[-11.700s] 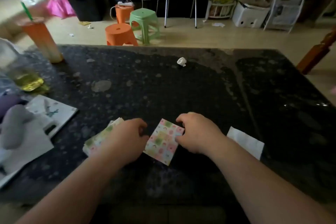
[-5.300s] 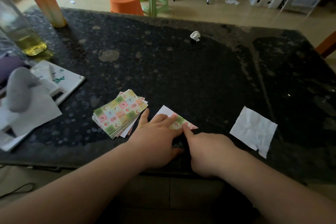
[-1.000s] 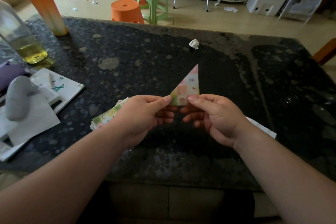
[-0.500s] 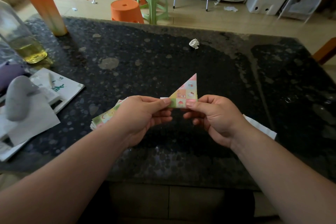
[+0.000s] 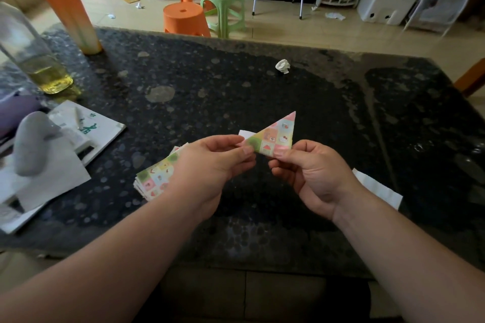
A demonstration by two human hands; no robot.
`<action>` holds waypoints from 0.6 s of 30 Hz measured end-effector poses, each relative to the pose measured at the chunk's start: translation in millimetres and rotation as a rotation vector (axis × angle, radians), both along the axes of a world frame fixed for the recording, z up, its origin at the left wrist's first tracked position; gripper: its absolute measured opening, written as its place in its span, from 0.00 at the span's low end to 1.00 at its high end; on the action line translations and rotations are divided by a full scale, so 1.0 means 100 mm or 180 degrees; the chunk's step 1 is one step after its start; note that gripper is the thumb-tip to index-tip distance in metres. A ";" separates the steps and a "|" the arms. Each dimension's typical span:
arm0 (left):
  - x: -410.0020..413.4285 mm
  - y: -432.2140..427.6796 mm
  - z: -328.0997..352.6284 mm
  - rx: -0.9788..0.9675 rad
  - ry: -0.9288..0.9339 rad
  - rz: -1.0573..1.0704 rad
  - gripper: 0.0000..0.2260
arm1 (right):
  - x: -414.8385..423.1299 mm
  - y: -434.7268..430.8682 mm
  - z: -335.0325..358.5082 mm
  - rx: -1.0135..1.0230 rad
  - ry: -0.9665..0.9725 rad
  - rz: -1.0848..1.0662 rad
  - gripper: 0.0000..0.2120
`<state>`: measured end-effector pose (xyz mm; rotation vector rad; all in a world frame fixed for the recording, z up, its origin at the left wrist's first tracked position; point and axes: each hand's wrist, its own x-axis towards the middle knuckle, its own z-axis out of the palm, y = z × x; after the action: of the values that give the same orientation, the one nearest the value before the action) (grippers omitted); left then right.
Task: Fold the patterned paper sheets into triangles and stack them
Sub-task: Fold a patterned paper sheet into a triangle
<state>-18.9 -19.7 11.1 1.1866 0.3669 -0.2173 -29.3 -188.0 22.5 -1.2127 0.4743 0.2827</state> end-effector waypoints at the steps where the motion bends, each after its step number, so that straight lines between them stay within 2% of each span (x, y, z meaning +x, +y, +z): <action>1: -0.02 -0.01 0.01 -0.0076 -0.0020 0.0070 0.10 | -0.01 0.02 0.00 0.0053 0.0000 -0.0012 0.03; 5: -0.03 -0.04 0.01 -0.0516 0.0035 0.0152 0.18 | -0.06 0.09 -0.05 0.0138 -0.0048 0.0083 0.09; 11: -0.05 -0.06 -0.01 -0.0363 0.0192 -0.0232 0.10 | -0.09 0.16 -0.12 -0.0312 -0.0109 0.0380 0.09; 18: 0.00 0.00 0.05 -0.0136 0.0229 -0.0330 0.09 | -0.08 0.16 -0.11 -0.0559 -0.0045 0.0617 0.07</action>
<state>-19.0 -19.6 15.7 1.1588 0.3621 -0.3570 -37.6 -171.7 11.2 -1.4345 0.3752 0.4042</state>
